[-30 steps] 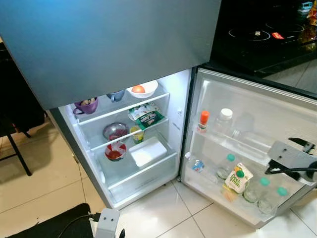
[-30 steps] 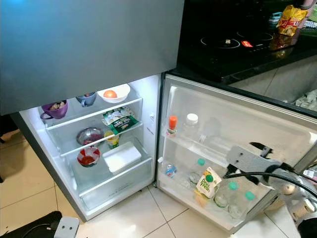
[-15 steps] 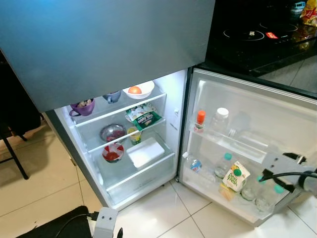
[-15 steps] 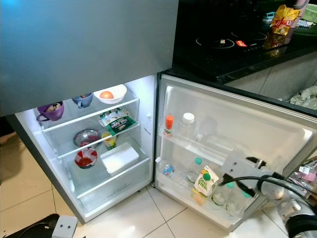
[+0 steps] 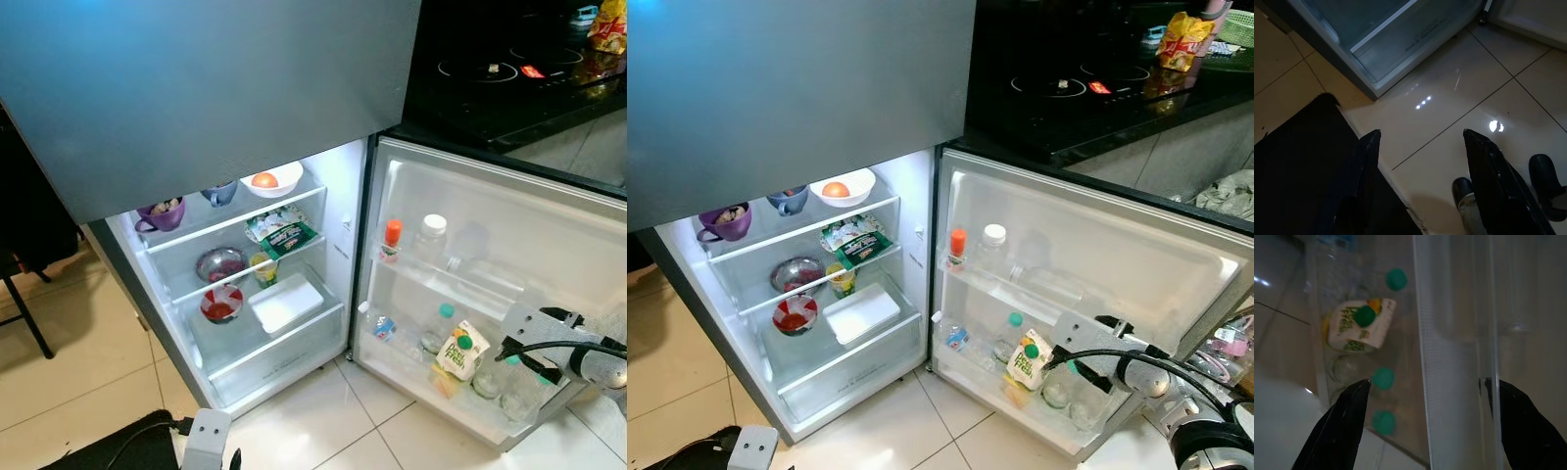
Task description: Restocking fridge
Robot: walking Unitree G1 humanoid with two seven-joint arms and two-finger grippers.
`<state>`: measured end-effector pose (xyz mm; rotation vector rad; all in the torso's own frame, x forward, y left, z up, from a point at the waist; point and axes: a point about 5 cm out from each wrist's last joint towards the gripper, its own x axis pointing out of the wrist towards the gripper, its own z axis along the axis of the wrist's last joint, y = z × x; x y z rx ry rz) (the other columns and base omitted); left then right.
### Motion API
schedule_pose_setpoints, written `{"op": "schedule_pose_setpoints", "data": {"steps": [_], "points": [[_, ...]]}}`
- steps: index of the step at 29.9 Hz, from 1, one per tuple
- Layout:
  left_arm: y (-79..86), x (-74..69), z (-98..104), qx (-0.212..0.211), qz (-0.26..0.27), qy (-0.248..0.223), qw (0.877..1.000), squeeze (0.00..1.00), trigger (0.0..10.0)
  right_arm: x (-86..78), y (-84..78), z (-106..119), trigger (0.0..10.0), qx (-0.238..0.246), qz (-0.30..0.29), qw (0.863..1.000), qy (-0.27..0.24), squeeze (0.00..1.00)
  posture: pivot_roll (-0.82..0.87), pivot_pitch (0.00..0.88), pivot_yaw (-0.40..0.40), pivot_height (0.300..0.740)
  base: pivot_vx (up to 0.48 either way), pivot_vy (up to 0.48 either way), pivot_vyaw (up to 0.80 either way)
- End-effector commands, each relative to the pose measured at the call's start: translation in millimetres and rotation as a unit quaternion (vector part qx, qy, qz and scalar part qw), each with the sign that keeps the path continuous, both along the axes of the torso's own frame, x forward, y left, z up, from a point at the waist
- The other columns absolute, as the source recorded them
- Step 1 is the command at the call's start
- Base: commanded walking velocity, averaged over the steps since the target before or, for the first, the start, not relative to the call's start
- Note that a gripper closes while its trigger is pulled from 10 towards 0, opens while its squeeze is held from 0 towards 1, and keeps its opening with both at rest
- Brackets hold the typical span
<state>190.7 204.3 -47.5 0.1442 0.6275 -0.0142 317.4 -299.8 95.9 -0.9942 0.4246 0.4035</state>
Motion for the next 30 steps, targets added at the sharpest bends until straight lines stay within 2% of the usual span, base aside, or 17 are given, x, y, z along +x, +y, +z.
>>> {"op": "schedule_pose_setpoints", "data": {"steps": [1,4,6,7,9,10,12,13,15,17,19,22,23,25,27,29,30], "points": [[7.9,-5.7,-1.9,0.01,0.003,0.011,1.0,0.0,10.0,-10.6,13.5,-22.9,10.0,0.019,0.031,0.998,0.055,0.0,-0.09,0.114,0.03,0.74,0.0,0.0,0.0],[7.2,-5.9,-2.0,0.009,0.002,0.012,1.0,0.0,10.0,-11.6,27.4,-24.7,10.0,0.039,0.071,0.995,0.057,0.0,-0.09,0.116,0.028,0.74,0.0,0.0,0.0],[6.4,-6.6,-2.3,0.009,0.0,0.013,1.0,0.0,10.0,-11.7,45.3,-19.5,10.0,0.057,0.126,0.989,0.044,0.0,-0.1,0.119,0.028,0.74,0.0,0.0,0.0],[6.4,-6.6,-2.3,0.009,0.0,0.013,1.0,0.0,10.0,-11.7,45.3,-19.5,10.0,0.057,0.126,0.989,0.044,0.0,-0.1,0.119,0.028,0.74,0.0,0.0,0.0],[6.1,-7.4,-2.7,0.009,-0.001,0.015,1.0,0.0,10.0,-13.8,78.0,-1.9,10.0,0.084,0.208,0.974,0.013,0.0,-0.1,0.121,0.028,0.74,0.0,0.0,0.0],[6.1,-7.4,-2.7,0.009,-0.001,0.015,1.0,0.0,10.0,-13.8,78.0,-1.9,10.0,0.084,0.208,0.974,0.013,0.0,-0.1,0.121,0.028,0.74,0.0,0.0,0.0],[6.1,-7.5,-2.8,0.01,-0.002,0.015,1.0,0.0,10.0,-16.9,105.5,23.3,10.0,0.109,0.268,0.957,-0.022,0.0,-0.1,0.121,0.028,0.74,0.0,0.0,0.0],[6.1,-7.5,-2.8,0.01,-0.002,0.015,1.0,0.0,10.0,-16.9,105.5,23.3,10.0,0.109,0.268,0.957,-0.022,0.0,-0.1,0.121,0.028,0.74,0.0,0.0,0.0],[5.6,-7.6,-3.0,0.01,-0.003,0.017,1.0,0.0,10.0,-14.5,127.4,72.5,10.0,0.127,0.312,0.937,-0.087,0.0,-0.1,0.123,0.029,0.74,0.0,0.0,0.0],[5.2,-7.5,-3.2,0.01,-0.005,0.018,1.0,0.0,10.0,-15.4,138.7,109.4,10.0,0.141,0.336,0.922,-0.133,0.0,-0.1,0.123,0.029,0.74,0.0,0.0,0.0],[5.1,-7.5,-3.2,0.01,-0.005,0.018,1.0,0.0,10.0,-18.6,145.7,133.3,10.0,0.158,0.35,0.909,-0.159,0.0,-0.1,0.123,0.029,0.74,0.0,0.0,0.0],[4.1,-7.2,-3.4,0.01,-0.006,0.018,1.0,0.0,10.0,-30.2,163.5,194.3,10.0,0.22,0.387,0.867,-0.225,0.0,-0.11,0.119,0.027,0.74,0.0,0.0,0.0],[4.1,-7.2,-3.4,0.01,-0.006,0.018,1.0,0.0,10.0,-30.2,163.5,194.3,10.0,0.22,0.387,0.867,-0.225,0.0,-0.11,0.119,0.027,0.74,0.0,0.0,0.0],[3.0,-7.1,-3.7,0.01,-0.007,0.019,1.0,0.0,10.0,-43.1,167.8,236.1,10.0,0.266,0.402,0.836,-0.263,0.0,-0.11,0.117,0.025,0.74,0.0,0.0,0.0],[2.7,-7.0,-3.9,0.01,-0.008,0.019,1.0,0.0,10.0,-48.7,168.1,251.4,10.0,0.287,0.407,0.822,-0.276,0.0,-0.11,0.117,0.025,0.74,0.0,0.0,0.0],[2.1,-7.0,-4.2,0.009,-0.007,0.02,1.0,0.0,10.0,-54.7,161.4,278.4,10.0,0.314,0.395,0.806,-0.309,0.0,-0.11,0.115,0.022,0.74,0.0,0.0,0.0],[1.6,-7.1,-4.5,0.009,-0.007,0.02,1.0,0.0,10.0,-55.1,153.4,288.5,10.0,0.316,0.382,0.805,-0.327,0.0,-0.11,0.113,0.02,0.74,0.0,0.0,0.0]]}}
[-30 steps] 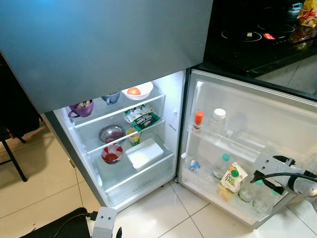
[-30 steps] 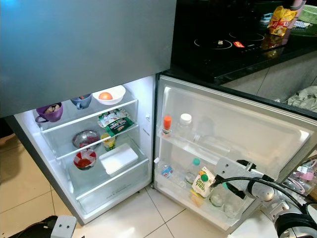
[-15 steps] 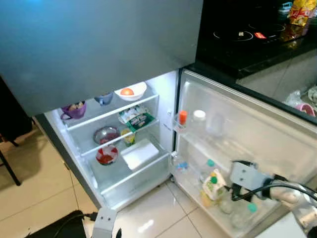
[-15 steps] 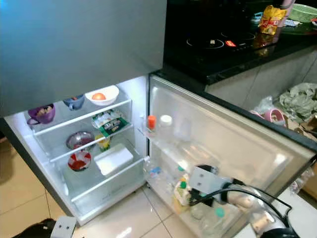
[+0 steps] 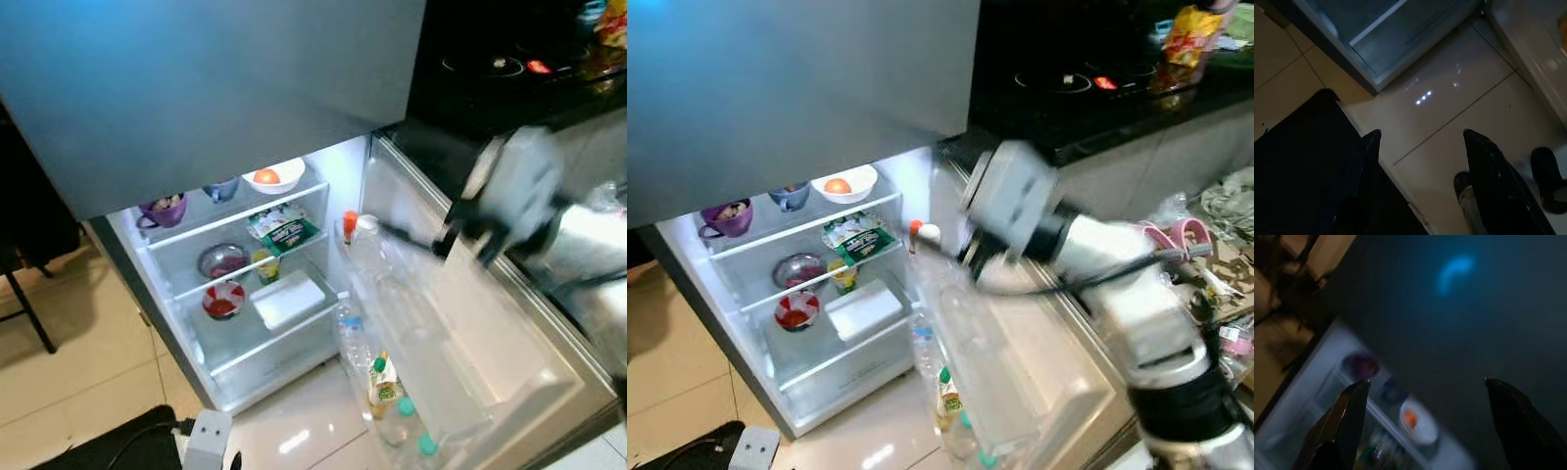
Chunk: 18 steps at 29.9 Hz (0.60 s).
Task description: Restocking fridge
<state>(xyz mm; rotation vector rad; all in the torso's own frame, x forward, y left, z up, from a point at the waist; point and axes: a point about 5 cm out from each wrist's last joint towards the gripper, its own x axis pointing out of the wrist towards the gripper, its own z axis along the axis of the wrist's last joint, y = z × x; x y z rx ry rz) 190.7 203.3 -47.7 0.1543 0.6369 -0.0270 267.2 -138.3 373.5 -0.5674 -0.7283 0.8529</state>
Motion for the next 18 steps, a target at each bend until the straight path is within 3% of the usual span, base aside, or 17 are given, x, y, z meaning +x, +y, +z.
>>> {"op": "schedule_pose_setpoints", "data": {"steps": [1,3,6,8,9,10,12,14,15,18], "points": [[2.2,-7.3,-4.6,0.005,0.001,0.015,1.0,0.0,10.0,-3.0,-21.8,18.9,10.0,0.025,-0.043,0.999,-0.016,0.0,-0.11,0.113,0.02,0.74,0.0,0.0,0.0],[2.1,-7.4,-4.6,0.005,0.001,0.015,1.0,0.0,10.0,-2.5,-24.8,19.9,10.0,0.024,-0.051,0.998,-0.017,0.0,-0.11,0.113,0.02,0.74,0.0,0.0,0.0],[2.1,-7.6,-5.0,0.005,0.001,0.016,1.0,0.0,10.0,7.3,-52.5,14.1,10.0,-0.006,-0.139,0.99,-0.014,0.0,-0.11,0.11,0.019,0.74,0.0,0.0,0.0],[2.8,-7.1,-4.4,0.006,0.002,0.015,1.0,0.0,10.0,12.0,-87.6,14.7,10.0,-0.028,-0.227,0.973,-0.018,0.0,-0.11,0.108,0.019,0.74,0.0,0.0,0.0],[2.9,-7.0,-4.3,0.006,0.002,0.015,1.0,0.0,10.0,12.1,-90.4,15.0,10.0,-0.029,-0.234,0.972,-0.018,0.0,-0.11,0.108,0.019,0.74,0.0,0.0,0.0],[3.1,-7.1,-4.4,0.006,0.002,0.015,1.0,0.0,10.0,14.5,-107.7,13.6,10.0,-0.042,-0.279,0.959,-0.016,0.0,-0.11,0.108,0.02,0.74,0.0,0.0,0.0],[3.2,-7.1,-4.4,0.006,0.002,0.015,1.0,0.0,10.0,14.9,-113.4,13.1,10.0,-0.047,-0.294,0.954,-0.015,0.0,-0.11,0.108,0.02,0.74,0.0,0.0,0.0],[3.3,-6.7,-4.4,0.006,0.0,0.015,1.0,0.0,10.0,20.6,-146.1,-0.8,10.0,-0.082,-0.377,0.922,0.003,0.0,-0.12,0.108,0.023,0.74,0.0,0.0,0.0],[3.3,-6.7,-4.4,0.006,0.0,0.015,1.0,0.0,10.0,20.6,-146.1,-0.8,10.0,-0.082,-0.377,0.922,0.003,0.0,-0.12,0.108,0.023,0.74,0.0,0.0,0.0],[2.7,-6.0,-4.4,0.005,-0.001,0.015,1.0,0.0,10.0,24.9,-196.5,-30.8,10.0,-0.108,-0.483,0.868,0.048,0.0,-0.12,0.108,0.023,0.74,0.0,0.0,0.0]]}}
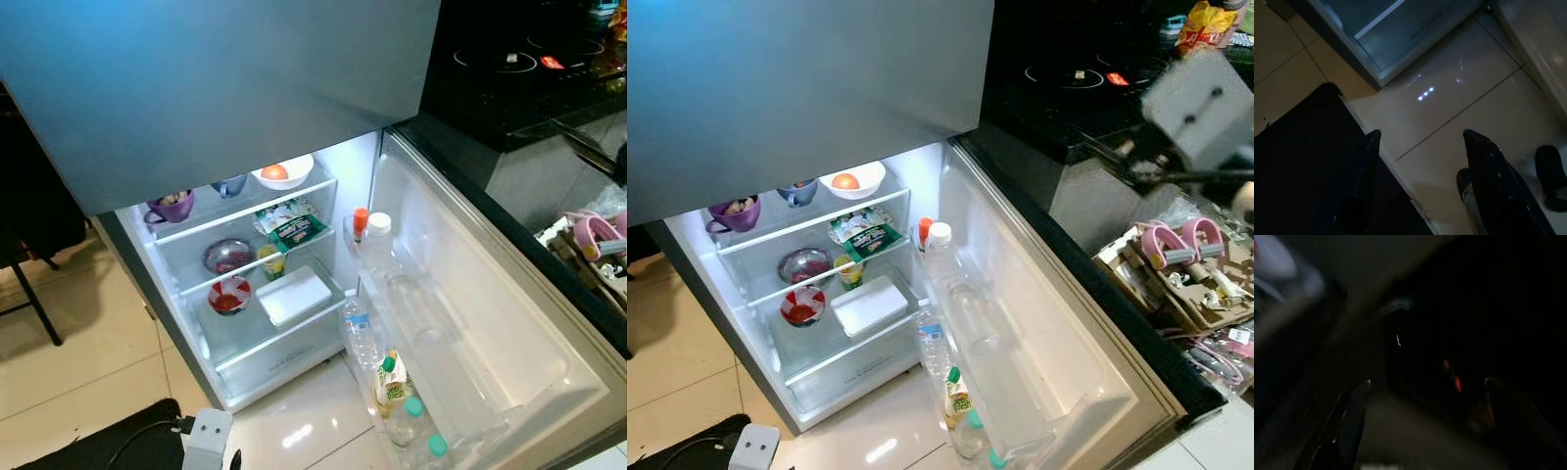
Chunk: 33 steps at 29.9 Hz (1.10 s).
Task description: Restocking fridge
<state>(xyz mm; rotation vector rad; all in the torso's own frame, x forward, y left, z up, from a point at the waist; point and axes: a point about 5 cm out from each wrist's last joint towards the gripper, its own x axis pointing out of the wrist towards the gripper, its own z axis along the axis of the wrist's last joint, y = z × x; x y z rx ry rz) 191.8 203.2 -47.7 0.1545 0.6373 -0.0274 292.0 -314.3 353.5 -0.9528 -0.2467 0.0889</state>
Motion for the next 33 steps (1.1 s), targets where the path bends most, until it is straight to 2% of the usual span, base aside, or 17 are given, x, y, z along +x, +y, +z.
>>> {"op": "schedule_pose_setpoints", "data": {"steps": [1,3,4,5,6,7,8,10,13,15,18,21,25,33], "points": [[2.7,-7.0,-4.4,0.005,0.0,0.015,1.0,0.0,10.0,-0.4,-35.7,-23.4,10.0,-0.003,-0.083,0.996,0.031,0.0,-0.12,0.108,0.023,0.74,0.0,0.0,0.0],[3.4,-6.9,-4.2,0.005,0.0,0.015,1.0,0.0,10.0,-2.2,-56.3,-53.0,10.0,-0.022,-0.131,0.988,0.08,0.0,-0.12,0.112,0.026,0.74,0.0,0.0,0.0],[3.7,-7.0,-4.2,0.006,0.0,0.015,1.0,0.0,10.0,-3.2,-61.9,-63.7,10.0,-0.03,-0.142,0.985,0.099,0.0,-0.12,0.112,0.026,0.74,0.0,0.0,0.0],[4.1,-7.6,-4.4,0.006,0.0,0.016,1.0,0.0,10.0,-4.5,-65.6,-85.8,10.0,-0.027,-0.145,0.98,0.134,0.0,-0.12,0.113,0.026,0.74,0.0,0.0,0.0],[4.1,-7.6,-4.4,0.006,0.0,0.016,1.0,0.0,10.0,-4.5,-65.6,-85.8,10.0,-0.027,-0.145,0.98,0.134,0.0,-0.12,0.113,0.026,0.74,0.0,0.0,0.0],[5.1,-9.5,-5.1,0.007,0.0,0.018,1.0,0.0,10.0,-7.6,-63.2,-125.6,10.0,-0.007,-0.13,0.973,0.19,0.0,-0.12,0.116,0.03,0.74,0.0,0.0,0.0],[5.1,-9.5,-5.1,0.007,0.0,0.018,1.0,0.0,10.0,-7.6,-63.2,-125.6,10.0,-0.007,-0.13,0.973,0.19,0.0,-0.12,0.116,0.03,0.74,0.0,0.0,0.0],[7.0,-12.4,-6.0,0.01,-0.001,0.022,1.0,0.0,10.0,-10.7,-52.9,-160.3,10.0,0.029,-0.106,0.967,0.228,0.0,-0.11,0.118,0.032,0.74,0.0,0.0,0.0],[11.4,-19.1,-8.9,0.016,-0.001,0.031,0.999,0.0,10.0,-12.6,-32.5,-192.1,10.0,0.076,-0.078,0.961,0.255,0.0,-0.11,0.12,0.037,0.74,0.0,0.0,0.0],[12.5,-20.6,-9.6,0.017,-0.001,0.033,0.999,0.0,10.0,-12.8,-28.3,-197.0,10.0,0.082,-0.072,0.96,0.259,0.0,-0.11,0.12,0.037,0.74,0.0,0.0,0.0],[15.6,-24.9,-10.7,0.018,0.0,0.037,0.999,0.0,10.0,-9.5,-9.6,-214.7,10.0,0.124,-0.045,0.957,0.257,0.0,-0.11,0.122,0.039,0.74,0.0,0.0,0.0],[15.4,-24.8,-10.5,0.017,0.004,0.036,0.999,0.0,10.0,-6.2,-2.8,-220.9,10.0,0.137,-0.038,0.957,0.253,0.0,-0.1,0.123,0.036,0.74,0.0,0.0,0.0],[12.6,-23.2,-10.2,0.013,0.0,0.034,0.999,0.0,10.0,-3.6,2.3,-222.7,10.0,0.141,-0.028,0.958,0.249,0.0,-0.1,0.123,0.034,0.74,-0.144,0.0,0.0],[9.3,-22.8,-10.5,0.01,0.0,0.032,0.999,0.0,10.0,0.2,12.1,-219.7,10.0,0.147,-0.011,0.959,0.242,0.0,-0.1,0.123,0.029,0.74,-0.48,0.0,0.0]]}}
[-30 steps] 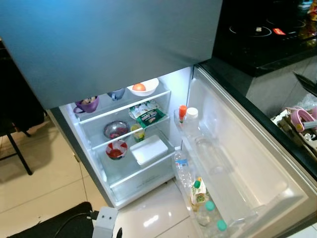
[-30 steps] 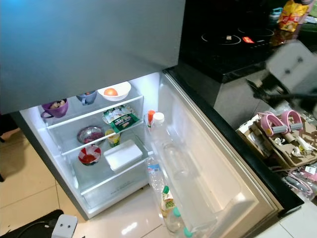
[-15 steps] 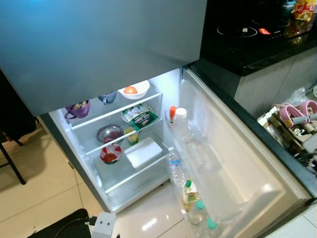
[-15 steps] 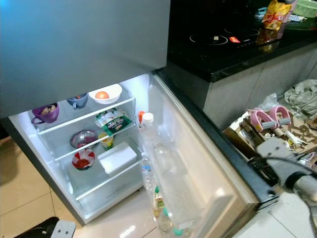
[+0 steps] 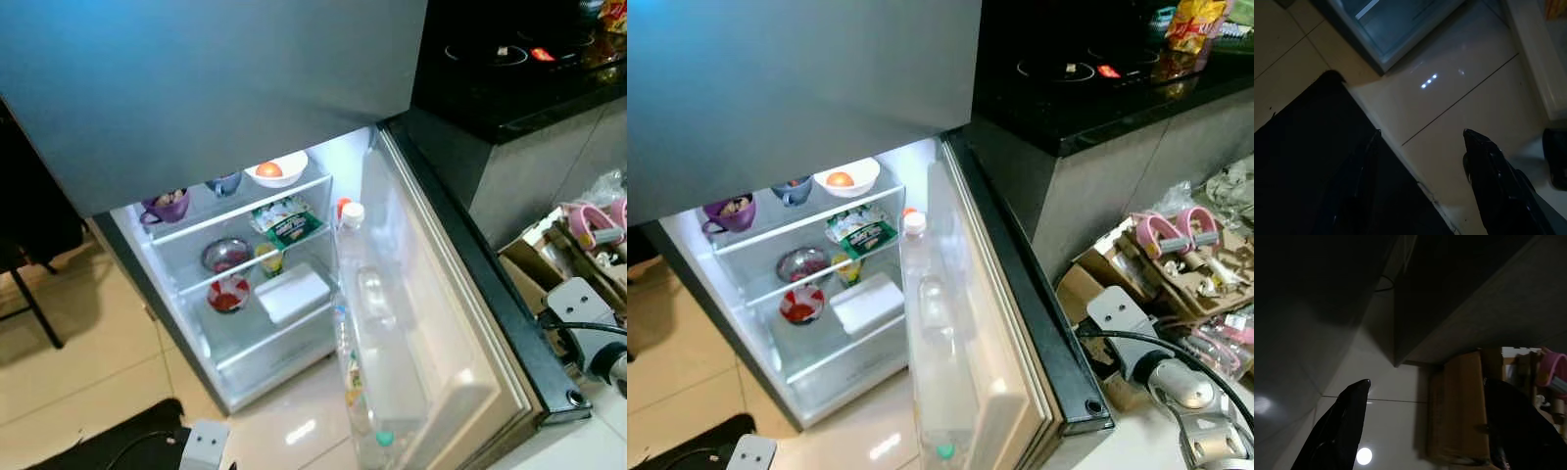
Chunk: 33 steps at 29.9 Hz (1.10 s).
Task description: Restocking fridge
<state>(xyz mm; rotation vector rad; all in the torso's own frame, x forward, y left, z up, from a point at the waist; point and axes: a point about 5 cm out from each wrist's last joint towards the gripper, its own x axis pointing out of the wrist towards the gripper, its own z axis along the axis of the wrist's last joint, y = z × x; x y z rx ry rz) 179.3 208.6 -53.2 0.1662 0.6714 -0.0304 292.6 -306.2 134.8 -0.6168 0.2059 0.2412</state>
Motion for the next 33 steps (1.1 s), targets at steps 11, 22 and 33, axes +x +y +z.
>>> {"op": "schedule_pose_setpoints", "data": {"steps": [11,22,33], "points": [[4.4,-10.1,-5.5,0.007,0.003,0.016,1.0,0.0,10.0,-0.3,31.1,-7.2,10.0,0.019,0.064,0.998,0.01,0.0,-0.11,0.123,0.029,0.74,0.0,0.0,0.0],[3.8,-9.0,-5.7,0.008,0.004,0.017,1.0,0.0,10.0,3.6,62.0,-4.0,10.0,0.037,0.118,0.992,0.002,0.0,-0.1,0.123,0.028,0.74,0.0,0.0,0.0],[4.0,-9.1,-6.5,0.01,0.004,0.018,1.0,0.0,10.0,3.8,110.3,-13.6,10.0,0.028,0.208,0.977,0.024,0.0,-0.1,0.121,0.028,0.74,0.0,0.0,0.0]]}}
